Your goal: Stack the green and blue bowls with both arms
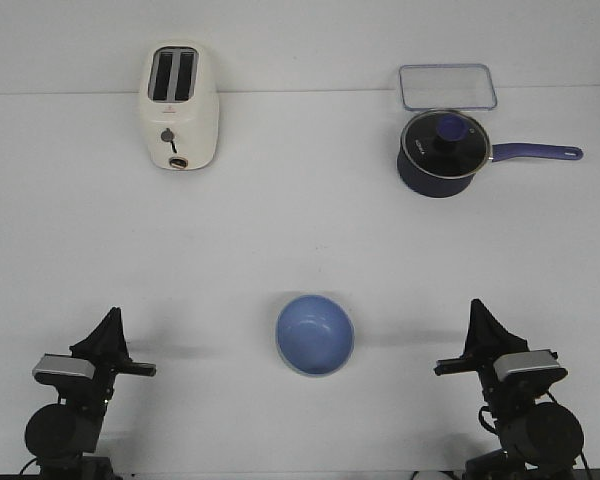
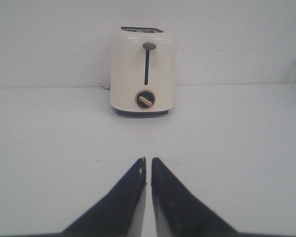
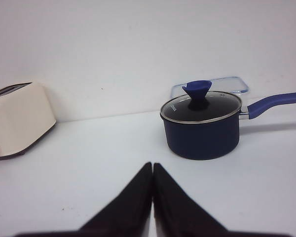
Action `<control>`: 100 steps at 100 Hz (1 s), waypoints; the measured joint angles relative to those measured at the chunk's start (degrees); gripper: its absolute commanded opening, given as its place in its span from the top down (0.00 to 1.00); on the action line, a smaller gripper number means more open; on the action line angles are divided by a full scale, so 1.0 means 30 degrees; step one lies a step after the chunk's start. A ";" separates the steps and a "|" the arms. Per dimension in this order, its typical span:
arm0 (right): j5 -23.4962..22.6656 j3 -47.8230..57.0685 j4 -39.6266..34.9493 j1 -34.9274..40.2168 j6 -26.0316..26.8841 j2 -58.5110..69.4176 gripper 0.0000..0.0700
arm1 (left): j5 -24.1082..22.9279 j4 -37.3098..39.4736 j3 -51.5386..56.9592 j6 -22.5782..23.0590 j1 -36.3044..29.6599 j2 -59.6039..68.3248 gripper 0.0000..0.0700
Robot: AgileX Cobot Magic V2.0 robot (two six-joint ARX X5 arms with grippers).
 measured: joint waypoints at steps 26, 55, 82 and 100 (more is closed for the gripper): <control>-0.0991 -0.0911 0.0328 -0.2004 -0.3942 -0.0619 1.00 | 0.0000 0.0000 0.0000 0.0000 0.0000 0.0000 0.98; -0.2696 -0.4452 0.0619 -0.4765 -0.7679 -0.1552 1.00 | 0.0000 0.0015 0.0000 0.0000 0.0000 0.0000 0.98; -0.2696 -0.5566 0.1727 -0.4728 -0.9253 -0.1610 1.00 | 0.0000 0.0015 0.0000 0.0000 0.0000 0.0000 0.98; -0.2732 -0.5566 0.1931 -0.4728 -0.9406 -0.1610 1.00 | 0.0000 0.0015 0.0000 0.0000 0.0000 0.0000 0.98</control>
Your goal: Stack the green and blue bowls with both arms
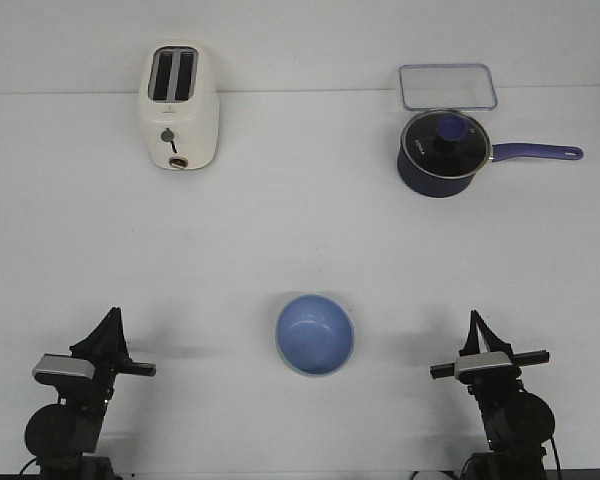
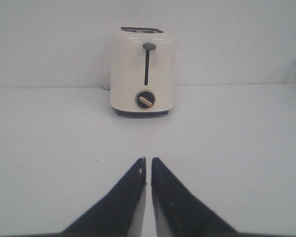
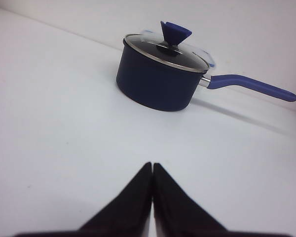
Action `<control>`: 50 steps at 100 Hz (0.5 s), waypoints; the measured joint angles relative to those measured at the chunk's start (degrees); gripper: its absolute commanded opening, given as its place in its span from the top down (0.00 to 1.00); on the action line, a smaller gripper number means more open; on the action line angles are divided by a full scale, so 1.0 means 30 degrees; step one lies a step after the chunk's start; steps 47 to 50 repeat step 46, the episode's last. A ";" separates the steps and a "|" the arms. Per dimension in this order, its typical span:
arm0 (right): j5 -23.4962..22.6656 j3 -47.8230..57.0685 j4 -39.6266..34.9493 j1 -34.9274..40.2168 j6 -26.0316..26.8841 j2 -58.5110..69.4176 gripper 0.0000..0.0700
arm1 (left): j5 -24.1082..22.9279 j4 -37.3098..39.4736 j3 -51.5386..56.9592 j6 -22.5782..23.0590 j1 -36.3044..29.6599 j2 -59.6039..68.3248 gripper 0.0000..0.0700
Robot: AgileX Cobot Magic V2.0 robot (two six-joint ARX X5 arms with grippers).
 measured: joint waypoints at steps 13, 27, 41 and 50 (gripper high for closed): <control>0.0000 0.0000 0.0211 0.0000 -0.0036 0.0000 1.00 | 0.0000 0.0000 0.0000 0.0000 0.0000 0.0000 0.98; 0.0000 0.0000 0.0211 0.0000 -0.0044 0.0000 1.00 | 0.0000 0.0000 0.0000 0.0000 0.0000 0.0000 0.98; 0.0000 0.0000 0.0211 0.0000 -0.0044 0.0000 1.00 | 0.0000 0.0000 0.0000 0.0000 0.0000 0.0000 0.98; 0.0000 0.0000 0.0211 0.0000 -0.0044 0.0000 1.00 | 0.0000 0.0000 0.0000 0.0000 0.0000 0.0000 0.98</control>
